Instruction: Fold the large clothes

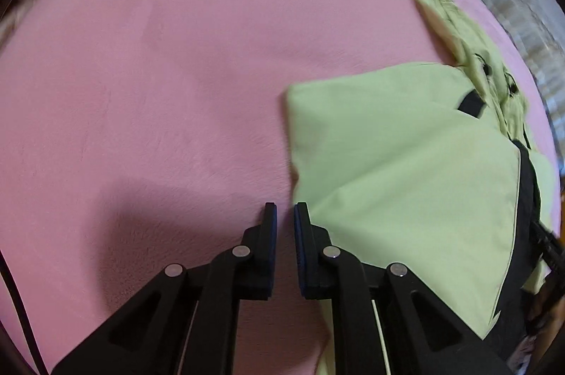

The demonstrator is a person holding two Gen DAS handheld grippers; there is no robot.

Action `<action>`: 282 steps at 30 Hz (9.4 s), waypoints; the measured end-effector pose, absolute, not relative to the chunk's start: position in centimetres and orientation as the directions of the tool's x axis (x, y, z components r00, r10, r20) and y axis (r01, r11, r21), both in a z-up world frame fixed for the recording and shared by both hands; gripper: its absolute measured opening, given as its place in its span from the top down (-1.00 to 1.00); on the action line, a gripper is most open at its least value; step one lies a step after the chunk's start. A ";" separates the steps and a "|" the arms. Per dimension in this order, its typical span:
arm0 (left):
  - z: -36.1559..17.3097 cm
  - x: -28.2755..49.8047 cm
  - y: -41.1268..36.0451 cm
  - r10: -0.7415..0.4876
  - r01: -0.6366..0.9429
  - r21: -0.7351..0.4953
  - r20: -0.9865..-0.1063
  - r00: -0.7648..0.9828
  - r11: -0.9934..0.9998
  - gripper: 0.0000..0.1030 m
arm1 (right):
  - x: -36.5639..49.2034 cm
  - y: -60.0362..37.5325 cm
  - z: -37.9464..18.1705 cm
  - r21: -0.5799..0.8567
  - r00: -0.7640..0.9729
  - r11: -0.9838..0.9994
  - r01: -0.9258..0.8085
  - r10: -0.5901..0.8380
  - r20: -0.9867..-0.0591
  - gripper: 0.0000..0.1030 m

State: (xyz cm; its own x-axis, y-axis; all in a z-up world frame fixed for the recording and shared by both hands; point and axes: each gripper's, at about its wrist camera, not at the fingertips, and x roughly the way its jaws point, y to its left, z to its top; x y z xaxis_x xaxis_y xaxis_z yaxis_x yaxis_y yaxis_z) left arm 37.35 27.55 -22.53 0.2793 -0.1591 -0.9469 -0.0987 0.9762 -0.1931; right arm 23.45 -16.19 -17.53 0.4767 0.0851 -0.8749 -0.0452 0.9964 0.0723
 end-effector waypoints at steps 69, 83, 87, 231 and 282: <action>-20.3 21.5 25.9 -0.154 -0.133 -0.225 -0.900 0.409 0.965 0.29 | 20.3 -16.9 -15.1 0.042 0.495 0.999 0.001 0.035 -0.868 0.99; -15.4 24.7 14.5 -0.171 -0.032 -0.227 -0.813 0.557 0.973 0.23 | 20.5 -6.8 -13.4 0.234 0.485 0.954 -0.188 0.297 -0.823 0.99; -18.3 26.1 12.3 -0.149 -0.046 -0.200 -0.844 0.516 0.979 0.23 | 21.6 -3.8 -15.0 0.275 0.424 0.931 -0.241 0.356 -0.833 0.82; -8.9 5.5 22.2 -0.554 0.035 -0.638 -0.638 0.535 0.769 0.94 | -2.6 -29.8 -7.9 0.490 0.528 0.865 -0.110 0.468 -0.709 0.83; -20.5 35.6 23.0 -0.159 -0.036 -0.184 -0.918 0.363 0.982 0.57 | 22.7 -33.6 -16.3 0.067 0.530 0.997 0.026 0.043 -0.847 0.75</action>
State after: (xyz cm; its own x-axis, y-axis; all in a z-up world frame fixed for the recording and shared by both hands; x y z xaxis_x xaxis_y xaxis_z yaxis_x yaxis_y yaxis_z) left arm 35.57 23.05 -20.47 0.3632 -0.1587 -0.9181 -0.0357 0.9823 -0.1840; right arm 22.66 -33.60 -16.29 0.5300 0.0431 -0.8469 0.0258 0.9974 0.0669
